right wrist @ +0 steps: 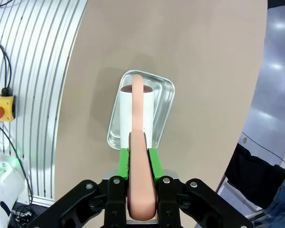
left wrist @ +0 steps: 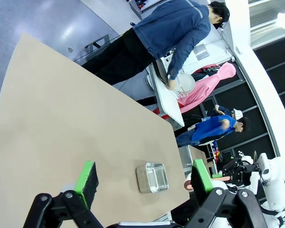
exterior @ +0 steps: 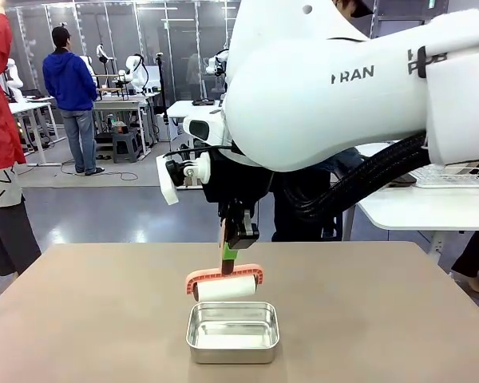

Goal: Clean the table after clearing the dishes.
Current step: Place the Lint Roller back on top of the Airtight Container.

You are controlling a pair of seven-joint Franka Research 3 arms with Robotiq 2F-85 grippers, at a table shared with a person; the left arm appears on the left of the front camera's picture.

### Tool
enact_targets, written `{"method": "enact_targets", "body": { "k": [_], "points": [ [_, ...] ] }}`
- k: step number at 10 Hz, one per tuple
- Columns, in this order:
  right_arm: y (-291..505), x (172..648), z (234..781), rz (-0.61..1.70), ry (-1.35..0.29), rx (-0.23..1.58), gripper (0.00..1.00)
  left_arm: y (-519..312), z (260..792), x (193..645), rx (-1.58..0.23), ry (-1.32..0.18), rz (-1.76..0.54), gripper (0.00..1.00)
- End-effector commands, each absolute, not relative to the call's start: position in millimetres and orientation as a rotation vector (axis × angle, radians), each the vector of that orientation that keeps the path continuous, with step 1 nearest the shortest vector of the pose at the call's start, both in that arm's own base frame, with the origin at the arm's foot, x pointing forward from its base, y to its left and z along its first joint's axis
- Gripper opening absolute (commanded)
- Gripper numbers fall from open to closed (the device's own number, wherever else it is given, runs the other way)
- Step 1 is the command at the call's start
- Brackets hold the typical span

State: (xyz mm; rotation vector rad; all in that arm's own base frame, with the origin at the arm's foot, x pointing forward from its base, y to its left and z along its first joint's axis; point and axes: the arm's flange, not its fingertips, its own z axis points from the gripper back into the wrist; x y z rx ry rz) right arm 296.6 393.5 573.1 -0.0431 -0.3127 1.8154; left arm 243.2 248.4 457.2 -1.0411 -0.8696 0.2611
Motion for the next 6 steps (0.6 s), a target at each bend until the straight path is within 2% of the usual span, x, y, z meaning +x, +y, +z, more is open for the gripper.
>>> {"method": "enact_targets", "body": {
  "k": [1, 6],
  "points": [
    [393.9, 310.9, 559.2, 1.772, -0.261, 0.021, 0.21, 249.6, 459.7, 240.0, -1.043, -0.861, 0.251, 1.00],
    [380.6, 331.0, 528.2, 1.664, -0.189, 0.121, 0.21, 249.6, 459.7, 240.0, -1.043, -0.861, 0.251, 1.00]
  ]
}}
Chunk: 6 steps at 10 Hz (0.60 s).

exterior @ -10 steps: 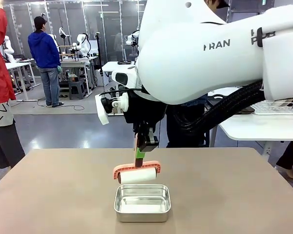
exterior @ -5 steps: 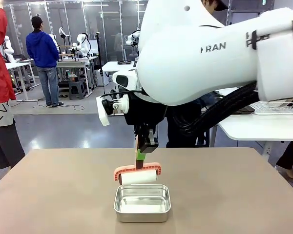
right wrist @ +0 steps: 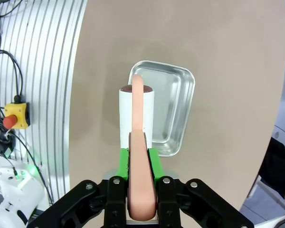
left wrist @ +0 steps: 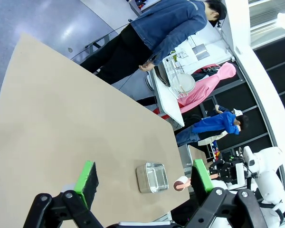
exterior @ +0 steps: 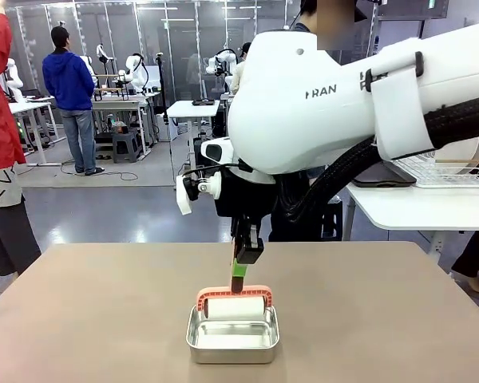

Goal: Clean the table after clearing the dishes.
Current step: Place the Lint Roller back on top of the Airtight Container.

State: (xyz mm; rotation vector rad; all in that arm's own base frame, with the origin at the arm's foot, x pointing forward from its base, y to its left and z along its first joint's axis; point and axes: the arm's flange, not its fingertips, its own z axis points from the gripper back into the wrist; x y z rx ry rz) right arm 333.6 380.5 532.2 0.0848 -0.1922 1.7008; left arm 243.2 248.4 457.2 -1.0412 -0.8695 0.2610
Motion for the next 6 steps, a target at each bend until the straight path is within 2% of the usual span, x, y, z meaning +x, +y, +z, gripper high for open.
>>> {"method": "enact_targets", "body": {
  "k": [1, 6],
  "points": [
    [380.1, 340.5, 520.3, 1.644, -0.189, 0.140, 0.21, 249.6, 459.7, 240.0, -1.043, -0.861, 0.251, 1.00],
    [396.3, 401.7, 455.4, 1.576, -0.082, 0.174, 0.21, 249.6, 459.7, 240.0, -1.043, -0.861, 0.251, 1.00]
  ]
}}
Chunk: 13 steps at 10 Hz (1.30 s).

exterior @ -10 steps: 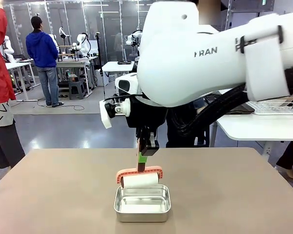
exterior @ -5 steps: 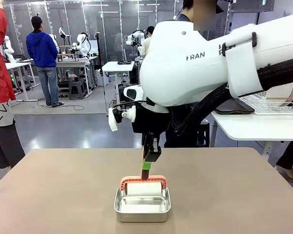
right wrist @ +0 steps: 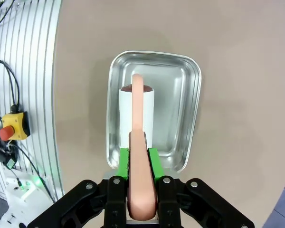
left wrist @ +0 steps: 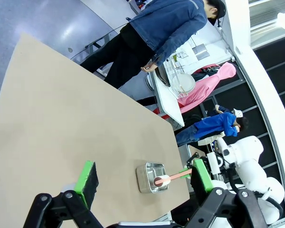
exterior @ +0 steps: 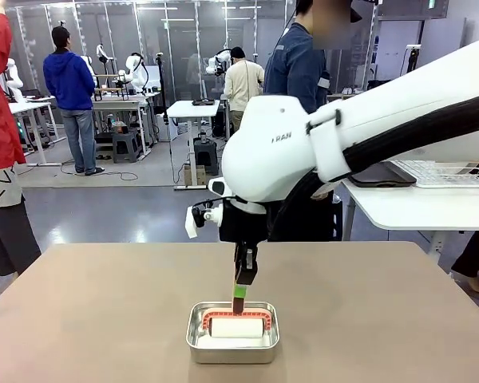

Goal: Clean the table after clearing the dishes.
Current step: Place the Lint Roller back on top of the Airtight Container.

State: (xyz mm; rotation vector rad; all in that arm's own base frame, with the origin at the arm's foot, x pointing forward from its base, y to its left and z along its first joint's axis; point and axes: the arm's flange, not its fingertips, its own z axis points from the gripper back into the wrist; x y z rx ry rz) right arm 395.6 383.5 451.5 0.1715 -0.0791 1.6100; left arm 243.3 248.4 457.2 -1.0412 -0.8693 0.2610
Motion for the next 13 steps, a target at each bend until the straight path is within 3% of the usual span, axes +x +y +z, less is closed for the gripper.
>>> {"method": "enact_targets", "body": {
  "k": [1, 6, 13],
  "points": [
    [397.4, 409.6, 449.6, 1.572, -0.073, 0.164, 0.21, 249.6, 459.7, 240.0, -1.043, -0.861, 0.251, 1.00],
    [403.4, 456.3, 432.9, 1.617, -0.028, 0.149, 0.21, 249.6, 459.7, 240.0, -1.043, -0.861, 0.251, 1.00],
    [403.8, 473.1, 412.3, 1.589, 0.013, 0.187, 0.21, 249.6, 459.7, 240.0, -1.043, -0.861, 0.251, 1.00]
  ]
}}
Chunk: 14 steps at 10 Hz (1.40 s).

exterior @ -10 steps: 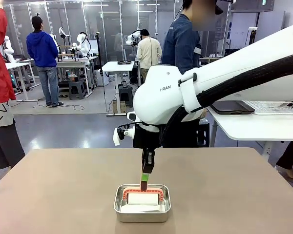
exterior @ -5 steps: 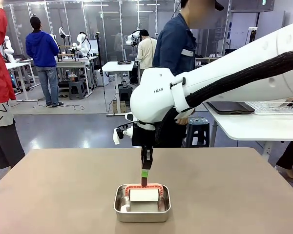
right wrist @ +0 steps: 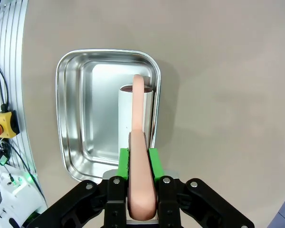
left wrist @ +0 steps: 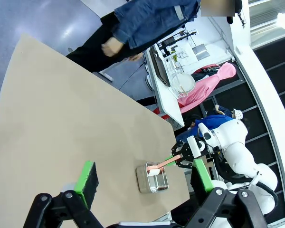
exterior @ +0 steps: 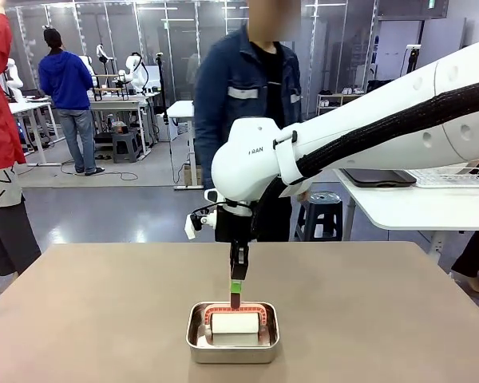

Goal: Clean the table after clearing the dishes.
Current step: Place the Lint Roller back on top of the Airtight Container.

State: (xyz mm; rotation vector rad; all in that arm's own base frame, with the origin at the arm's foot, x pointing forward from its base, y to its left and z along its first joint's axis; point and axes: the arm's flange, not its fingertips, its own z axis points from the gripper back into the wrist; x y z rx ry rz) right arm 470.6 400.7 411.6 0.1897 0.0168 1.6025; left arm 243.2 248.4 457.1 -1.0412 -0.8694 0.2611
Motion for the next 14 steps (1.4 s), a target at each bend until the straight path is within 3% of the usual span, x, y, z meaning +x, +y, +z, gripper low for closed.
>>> {"method": "enact_targets", "body": {
  "k": [1, 4, 5, 14],
  "points": [
    [403.1, 472.9, 414.9, 1.588, 0.016, 0.183, 0.21, 249.6, 459.7, 240.0, -1.043, -0.861, 0.251, 1.00],
    [397.4, 471.8, 427.4, 1.583, -0.034, 0.149, 0.93, 249.6, 459.7, 240.0, -1.043, -0.861, 0.251, 1.00],
    [397.3, 472.8, 429.4, 1.580, -0.046, 0.134, 1.00, 249.6, 459.7, 240.0, -1.043, -0.861, 0.251, 1.00],
    [396.5, 479.9, 433.6, 1.599, -0.050, 0.151, 1.00, 249.6, 459.7, 240.0, -1.043, -0.861, 0.251, 1.00]
  ]
}}
